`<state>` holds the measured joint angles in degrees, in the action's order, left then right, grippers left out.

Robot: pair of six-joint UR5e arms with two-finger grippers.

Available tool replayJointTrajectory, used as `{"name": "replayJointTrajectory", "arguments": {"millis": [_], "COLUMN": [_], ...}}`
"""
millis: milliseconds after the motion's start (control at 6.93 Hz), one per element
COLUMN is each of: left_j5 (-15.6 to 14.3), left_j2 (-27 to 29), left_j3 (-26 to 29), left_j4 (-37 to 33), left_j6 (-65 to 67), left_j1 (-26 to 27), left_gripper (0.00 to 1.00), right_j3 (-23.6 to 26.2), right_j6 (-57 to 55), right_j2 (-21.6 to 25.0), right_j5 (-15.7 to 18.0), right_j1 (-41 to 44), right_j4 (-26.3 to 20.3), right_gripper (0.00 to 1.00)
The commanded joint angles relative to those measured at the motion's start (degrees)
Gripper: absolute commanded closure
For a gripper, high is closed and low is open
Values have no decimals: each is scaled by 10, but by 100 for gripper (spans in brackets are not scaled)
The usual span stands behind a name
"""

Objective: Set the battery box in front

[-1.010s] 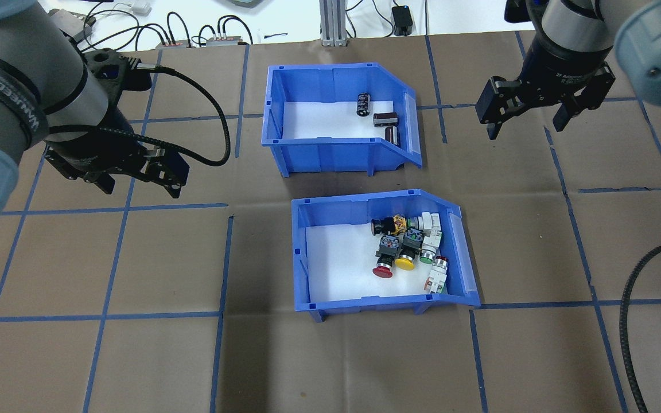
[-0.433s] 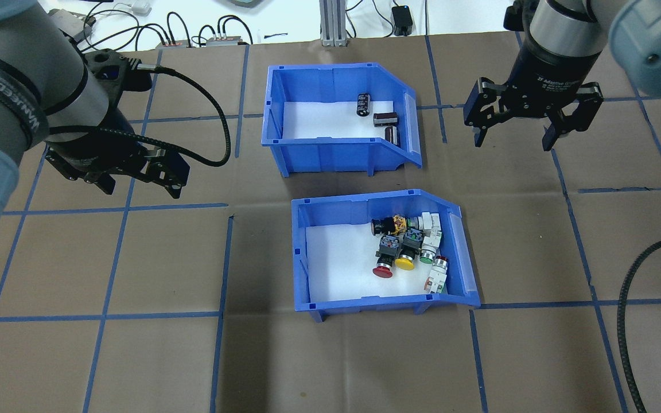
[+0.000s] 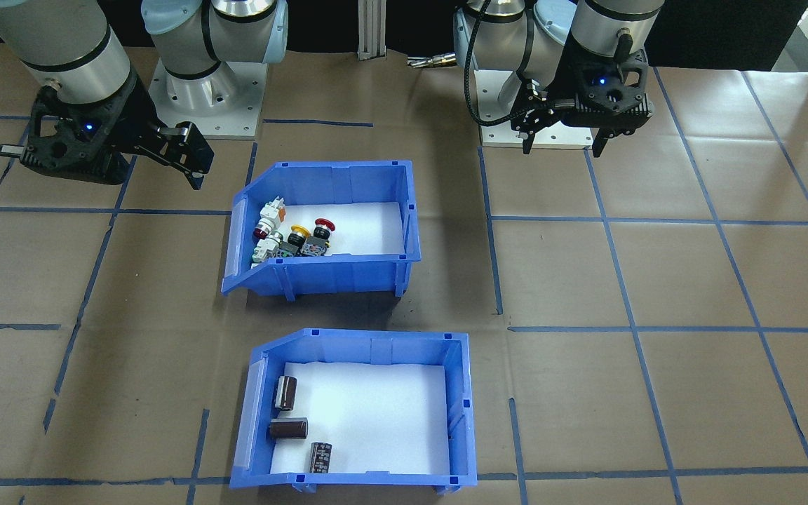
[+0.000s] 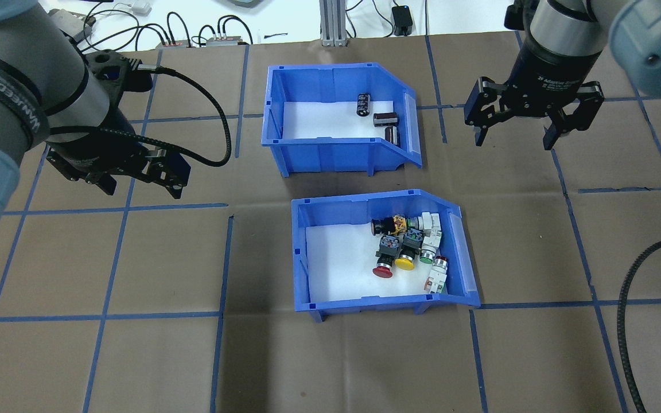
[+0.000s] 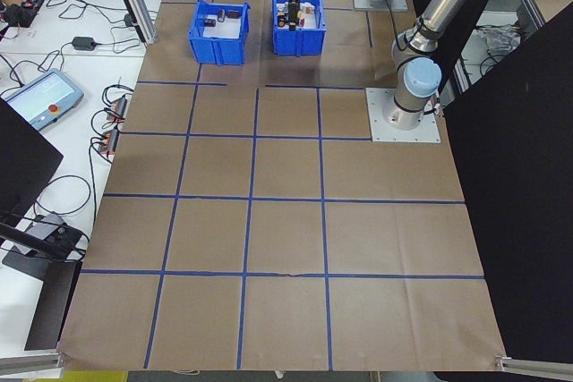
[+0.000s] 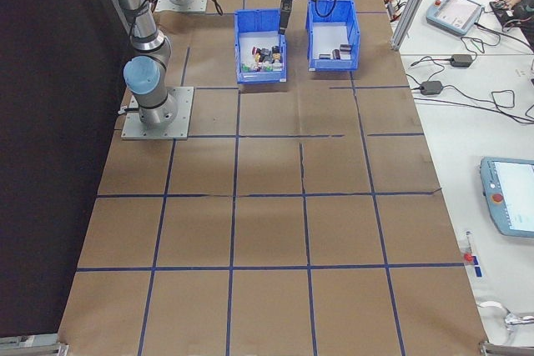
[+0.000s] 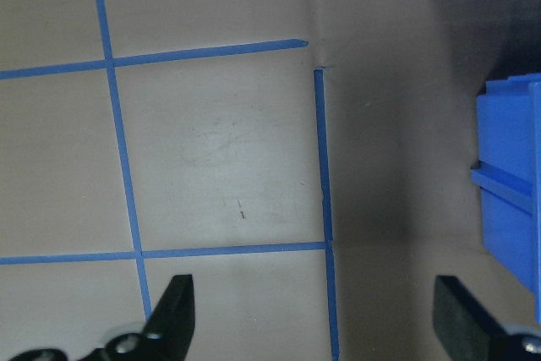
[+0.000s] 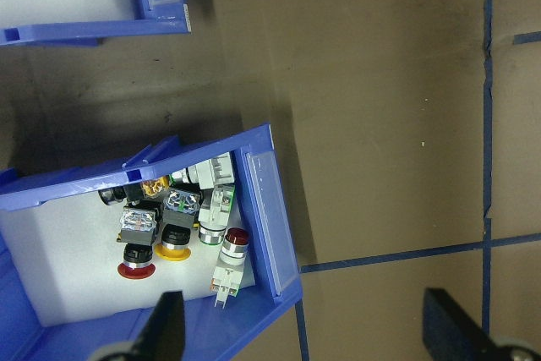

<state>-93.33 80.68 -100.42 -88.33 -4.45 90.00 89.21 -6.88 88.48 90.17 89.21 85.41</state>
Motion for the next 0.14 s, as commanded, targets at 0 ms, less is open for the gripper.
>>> {"name": "replayJointTrajectory", "arguments": {"millis": [0], "left_j5": [1], "left_j2": [0], "left_j3": [0], "left_j4": [0], "left_j6": [1], "left_j1": [0], "left_gripper": [0], "right_j3": [3], "right_j6": [0], "right_j2": [0], "right_j5": [0], "right_j1": [0], "right_j4": [4], "right_gripper": [0]}}
